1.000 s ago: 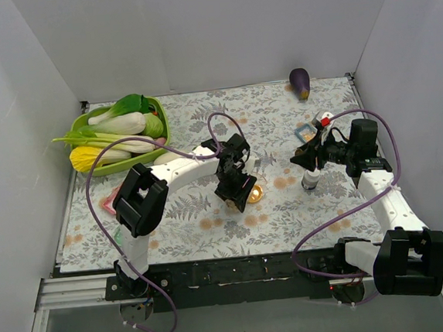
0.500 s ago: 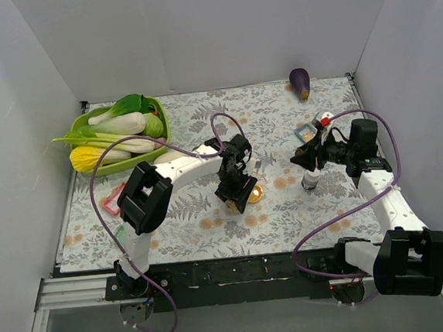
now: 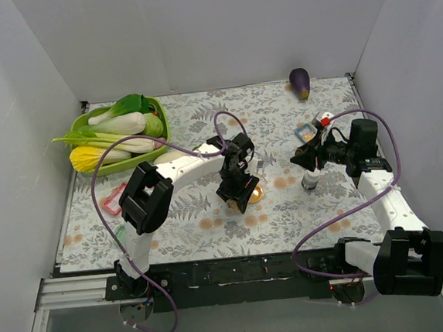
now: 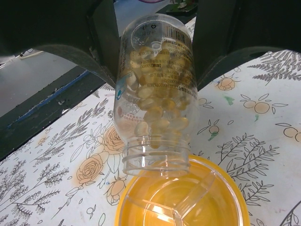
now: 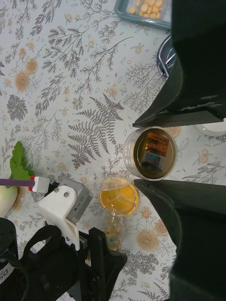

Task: Sort the pills into containers

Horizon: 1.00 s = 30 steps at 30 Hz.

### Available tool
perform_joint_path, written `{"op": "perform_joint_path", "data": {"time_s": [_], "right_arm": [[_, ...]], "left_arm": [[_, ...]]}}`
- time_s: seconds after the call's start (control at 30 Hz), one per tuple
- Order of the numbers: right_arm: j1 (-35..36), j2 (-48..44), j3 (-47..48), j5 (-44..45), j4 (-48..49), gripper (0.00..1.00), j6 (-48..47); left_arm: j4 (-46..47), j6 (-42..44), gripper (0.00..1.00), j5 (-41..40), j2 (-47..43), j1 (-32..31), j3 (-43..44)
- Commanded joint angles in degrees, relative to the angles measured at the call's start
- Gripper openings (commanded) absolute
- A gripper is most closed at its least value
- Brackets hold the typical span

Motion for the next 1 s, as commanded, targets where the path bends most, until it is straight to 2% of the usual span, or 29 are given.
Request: {"op": "perform_joint_path", "data": {"time_s": [0.0,0.97], "right_arm": [[-0.2,-0.7,-0.6,-1.0,1.5,0.01,-0.5],[-0.2,-0.4,-0.6,-1.1,1.5,0.01,-0.4]], "left_arm": [[-2.0,-0.4,0.00,0.1,-0.4,-0.5,2.7],[-4.4,-2.1,0.00,-1.3,-1.4,-0.6,2.5]]}}
